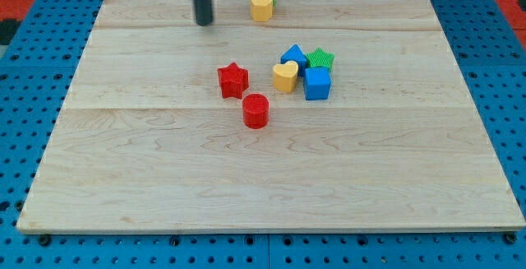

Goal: Slide the yellow hexagon to the top center

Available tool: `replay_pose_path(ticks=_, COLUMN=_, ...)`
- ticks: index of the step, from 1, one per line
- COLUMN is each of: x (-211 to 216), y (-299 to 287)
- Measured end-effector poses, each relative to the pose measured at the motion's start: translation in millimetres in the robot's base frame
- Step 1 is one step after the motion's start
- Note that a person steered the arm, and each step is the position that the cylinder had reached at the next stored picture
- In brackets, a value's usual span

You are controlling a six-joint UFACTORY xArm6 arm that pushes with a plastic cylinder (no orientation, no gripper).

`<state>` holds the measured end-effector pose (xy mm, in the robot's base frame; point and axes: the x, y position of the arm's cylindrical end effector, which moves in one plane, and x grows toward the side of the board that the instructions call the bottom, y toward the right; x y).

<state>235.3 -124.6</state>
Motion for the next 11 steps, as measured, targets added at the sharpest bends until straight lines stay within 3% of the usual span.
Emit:
replay_pose_path(ticks=2, x=-25.1, y=54.2)
replay_pose_path(ticks=5, x=-43.5, y=65.7)
replay_pose_path(ticks=8, x=-26.5, y=130.6)
replay_pose_path(ticks=9, x=-14.5, y=176.3)
replay_pose_path(ticks=11, x=-8.1, y=46.5)
